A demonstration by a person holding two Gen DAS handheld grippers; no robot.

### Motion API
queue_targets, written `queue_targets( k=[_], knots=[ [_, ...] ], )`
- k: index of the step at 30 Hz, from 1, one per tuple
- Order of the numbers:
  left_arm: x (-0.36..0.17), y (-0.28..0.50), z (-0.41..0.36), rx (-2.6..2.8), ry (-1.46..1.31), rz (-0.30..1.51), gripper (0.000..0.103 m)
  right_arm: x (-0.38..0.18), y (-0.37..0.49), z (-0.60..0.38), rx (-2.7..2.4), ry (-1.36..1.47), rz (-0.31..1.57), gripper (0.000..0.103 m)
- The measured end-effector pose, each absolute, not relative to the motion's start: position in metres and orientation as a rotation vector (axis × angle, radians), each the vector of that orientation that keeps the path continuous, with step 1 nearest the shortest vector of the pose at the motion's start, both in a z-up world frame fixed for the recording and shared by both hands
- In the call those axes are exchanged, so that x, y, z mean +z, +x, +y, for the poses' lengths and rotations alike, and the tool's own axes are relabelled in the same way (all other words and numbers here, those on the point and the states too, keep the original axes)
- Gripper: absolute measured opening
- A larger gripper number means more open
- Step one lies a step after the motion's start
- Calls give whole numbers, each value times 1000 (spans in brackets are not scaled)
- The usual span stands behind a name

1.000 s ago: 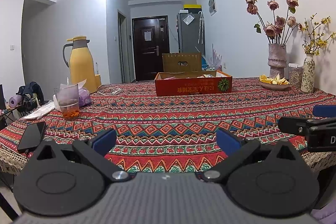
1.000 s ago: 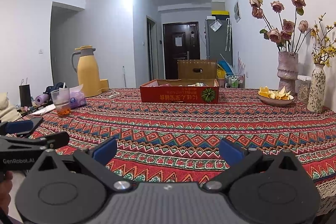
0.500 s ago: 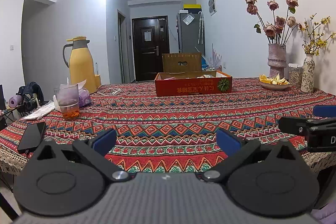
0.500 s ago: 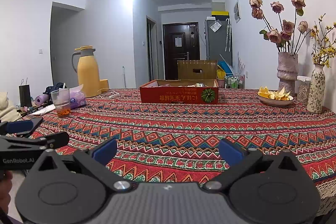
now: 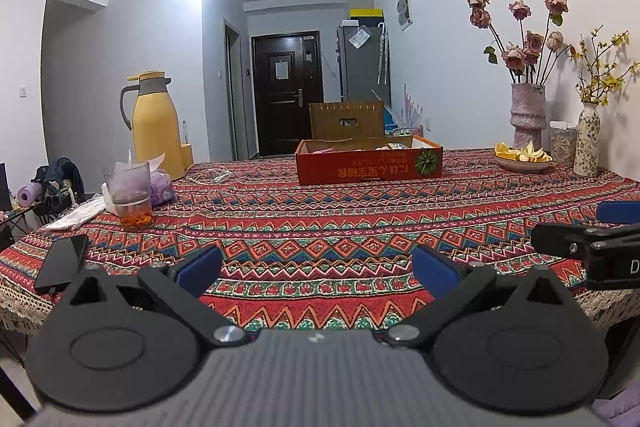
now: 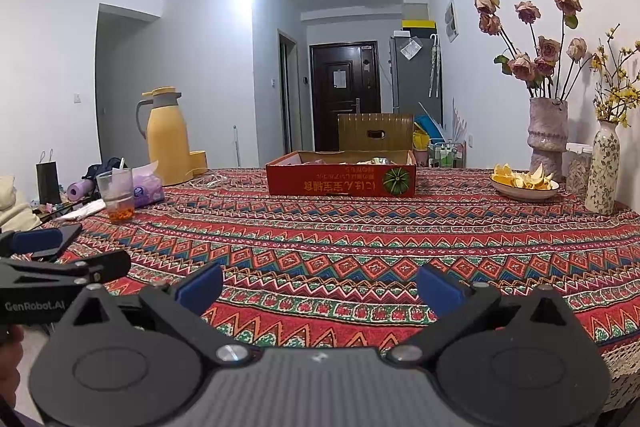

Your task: Organize snacks

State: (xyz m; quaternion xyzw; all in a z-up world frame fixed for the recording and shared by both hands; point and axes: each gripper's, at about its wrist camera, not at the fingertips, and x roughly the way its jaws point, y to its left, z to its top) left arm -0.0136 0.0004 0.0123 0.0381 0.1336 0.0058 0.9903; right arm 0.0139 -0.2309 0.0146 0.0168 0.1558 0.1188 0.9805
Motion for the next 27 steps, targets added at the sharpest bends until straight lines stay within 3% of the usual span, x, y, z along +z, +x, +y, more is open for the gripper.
queue_targets(
  k=[27],
  knots=[
    [14, -9, 5, -9, 61, 282, 103, 12, 17, -234, 231, 32, 328, 103]
  ],
)
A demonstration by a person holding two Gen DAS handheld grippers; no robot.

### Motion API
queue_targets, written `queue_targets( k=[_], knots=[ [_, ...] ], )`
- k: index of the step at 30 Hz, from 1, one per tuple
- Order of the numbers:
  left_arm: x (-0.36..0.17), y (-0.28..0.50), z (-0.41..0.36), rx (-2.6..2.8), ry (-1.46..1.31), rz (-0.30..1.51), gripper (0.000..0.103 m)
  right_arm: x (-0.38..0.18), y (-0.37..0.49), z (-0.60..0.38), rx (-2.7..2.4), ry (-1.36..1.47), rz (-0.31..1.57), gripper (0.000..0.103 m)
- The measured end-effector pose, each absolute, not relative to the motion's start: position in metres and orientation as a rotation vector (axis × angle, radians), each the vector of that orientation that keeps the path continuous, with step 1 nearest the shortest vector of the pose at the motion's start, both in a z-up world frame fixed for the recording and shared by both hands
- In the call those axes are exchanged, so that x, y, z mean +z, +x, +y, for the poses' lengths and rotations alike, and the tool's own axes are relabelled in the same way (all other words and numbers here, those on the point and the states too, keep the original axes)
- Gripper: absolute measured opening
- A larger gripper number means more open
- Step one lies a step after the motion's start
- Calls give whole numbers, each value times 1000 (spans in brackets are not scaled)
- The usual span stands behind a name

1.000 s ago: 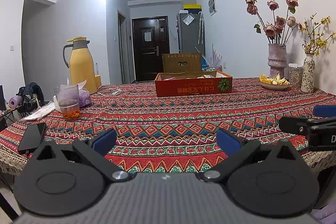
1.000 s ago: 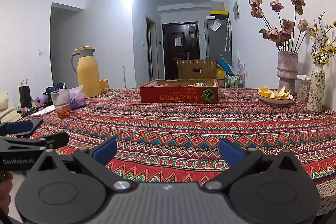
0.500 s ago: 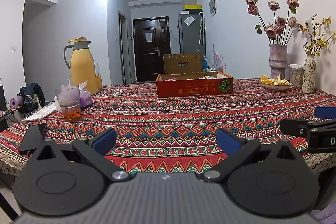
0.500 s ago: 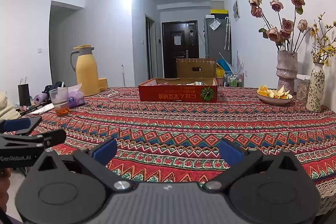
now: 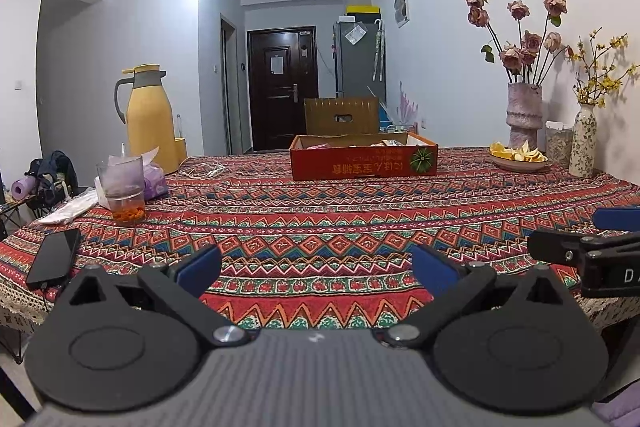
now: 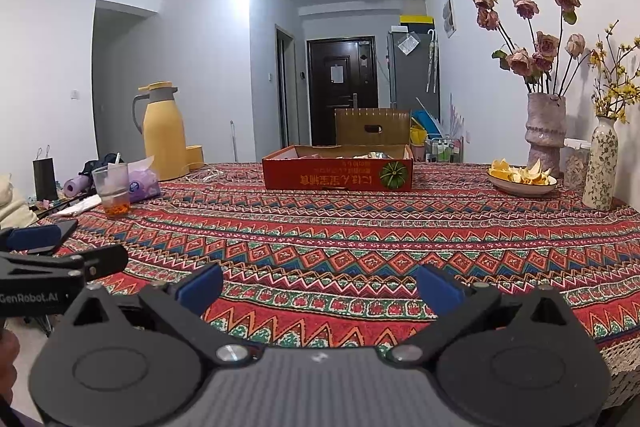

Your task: Organize snacks

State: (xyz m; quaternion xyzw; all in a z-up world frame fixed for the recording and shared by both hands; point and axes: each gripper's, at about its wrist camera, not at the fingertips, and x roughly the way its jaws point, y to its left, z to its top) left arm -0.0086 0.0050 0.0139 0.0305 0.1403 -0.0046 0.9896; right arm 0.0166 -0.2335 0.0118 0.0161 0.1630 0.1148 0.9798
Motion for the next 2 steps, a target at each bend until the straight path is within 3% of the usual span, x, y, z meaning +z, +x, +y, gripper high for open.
queue_targets(
  k=[2],
  knots=[
    [13, -9, 5, -7, 63, 263, 103, 12, 19, -235, 231, 21, 321, 103]
  ],
)
